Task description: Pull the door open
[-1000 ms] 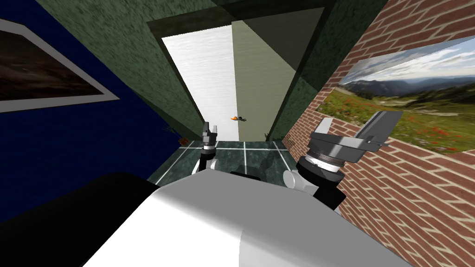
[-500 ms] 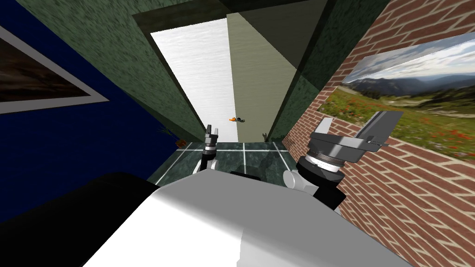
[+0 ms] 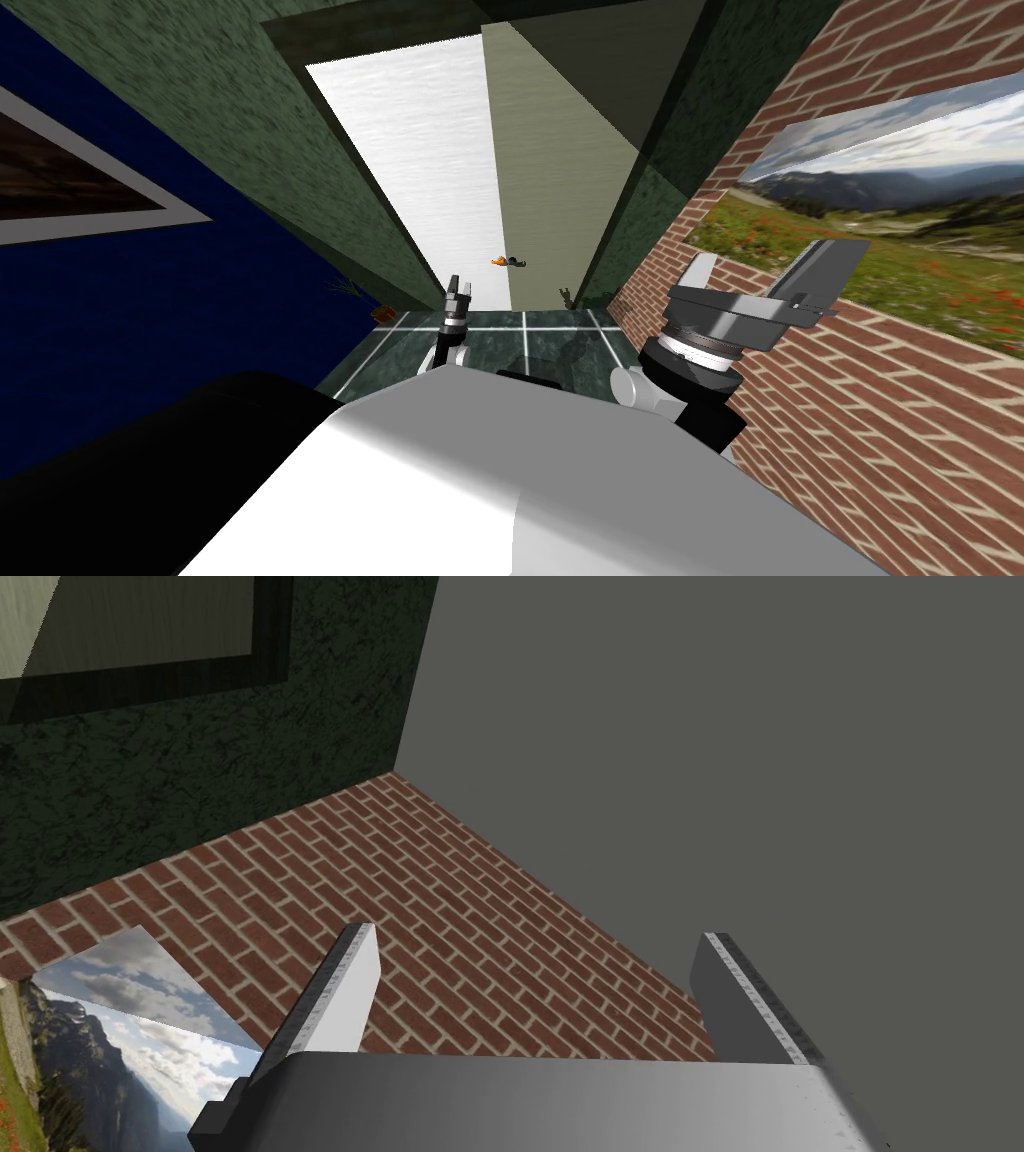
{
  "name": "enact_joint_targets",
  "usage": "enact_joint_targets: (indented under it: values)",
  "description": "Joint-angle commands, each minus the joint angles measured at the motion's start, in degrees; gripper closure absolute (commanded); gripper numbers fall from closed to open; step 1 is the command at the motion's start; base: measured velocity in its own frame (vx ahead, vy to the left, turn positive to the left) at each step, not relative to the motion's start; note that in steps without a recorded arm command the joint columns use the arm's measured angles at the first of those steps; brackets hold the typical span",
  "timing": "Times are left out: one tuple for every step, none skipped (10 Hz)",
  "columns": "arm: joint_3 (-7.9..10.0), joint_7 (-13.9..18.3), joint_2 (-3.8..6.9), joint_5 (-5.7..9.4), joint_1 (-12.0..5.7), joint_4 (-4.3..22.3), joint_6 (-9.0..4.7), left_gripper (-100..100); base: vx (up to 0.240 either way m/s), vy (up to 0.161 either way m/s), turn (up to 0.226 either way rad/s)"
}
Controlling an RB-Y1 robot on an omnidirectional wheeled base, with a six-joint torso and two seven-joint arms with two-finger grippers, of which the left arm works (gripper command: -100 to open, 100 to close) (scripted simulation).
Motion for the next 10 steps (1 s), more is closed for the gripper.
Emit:
enact_joint_targets:
  values:
    - [0.3,0.2,0.27,0.2,-0.36,1.9,-0.29,-100,0.103,0.009,-0.031]
    - [0.51,0.3,0.46,0.34,-0.55,3.0,-0.43,-100,0.091,0.0,-0.028]
    - [0.71,0.5,0.64,0.47,-0.74,4.1,-0.58,-100,0.09,-0.01,-0.031]
    - [0.92,0.6,0.83,0.61,-0.93,5.2,-0.73,-100,0.095,-0.008,-0.027]
    - [1.12,0.7,1.01,0.74,-1.13,6.3,-0.87,-100,0.102,0.003,-0.027]
    - [1.34,0.9,1.18,0.89,-1.33,7.5,-1.03,-100,0.102,0.0,-0.029]
    - [1.55,1.0,1.35,1.03,-1.54,8.7,-1.19,-100,0.094,-0.003,-0.03]
    - [1.99,1.3,1.69,1.32,-1.95,11.0,-1.5,-100,0.126,-0.004,-0.057]
    - [2.2,1.4,1.86,1.46,-2.15,12.2,-1.65,-100,0.142,-0.001,-0.042]
    - [2.2,1.4,1.86,1.46,-2.15,12.2,-1.65,-100,0.088,0.003,-0.001]
